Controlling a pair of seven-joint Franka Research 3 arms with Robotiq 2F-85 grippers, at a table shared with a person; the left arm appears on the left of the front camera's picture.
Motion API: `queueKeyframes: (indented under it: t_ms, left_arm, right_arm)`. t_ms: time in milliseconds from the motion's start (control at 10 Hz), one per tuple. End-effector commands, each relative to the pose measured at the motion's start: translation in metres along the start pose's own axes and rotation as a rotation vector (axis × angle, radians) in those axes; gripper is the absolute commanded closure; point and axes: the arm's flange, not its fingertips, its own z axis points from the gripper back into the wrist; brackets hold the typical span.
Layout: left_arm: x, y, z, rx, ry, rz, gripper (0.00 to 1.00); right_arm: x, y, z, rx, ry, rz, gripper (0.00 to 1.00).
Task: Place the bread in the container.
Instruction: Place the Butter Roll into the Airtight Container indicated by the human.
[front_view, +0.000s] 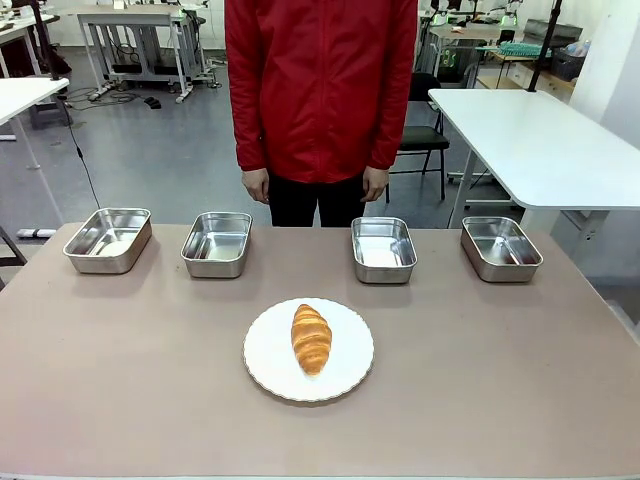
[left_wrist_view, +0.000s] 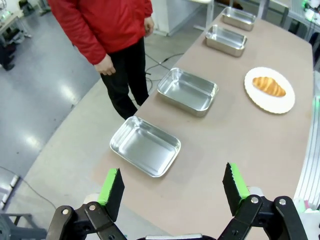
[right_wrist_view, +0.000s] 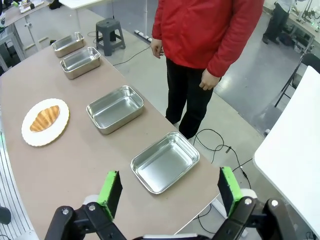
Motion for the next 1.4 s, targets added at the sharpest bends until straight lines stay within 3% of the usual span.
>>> queueKeyframes:
  t_ms: [0, 600, 1300]
  left_arm:
    - [0.006, -0.018, -0.002, 0.018, -0.055, 0.049, 0.00]
    - [0.012, -0.027, -0.003, 0.057, -0.031, 0.048, 0.00]
    - [0.011, -0.023, 0.004, 0.017, -0.050, 0.024, 0.00]
  right_arm:
    - [0.002, 0.010, -0.002, -0.037, -0.013, -0.005, 0.00]
    - [0.002, 0.013, 0.000, -0.044, -0.012, 0.003, 0.00]
    - [0.002, 0.003, 0.004, -0.017, -0.006, 0.006, 0.00]
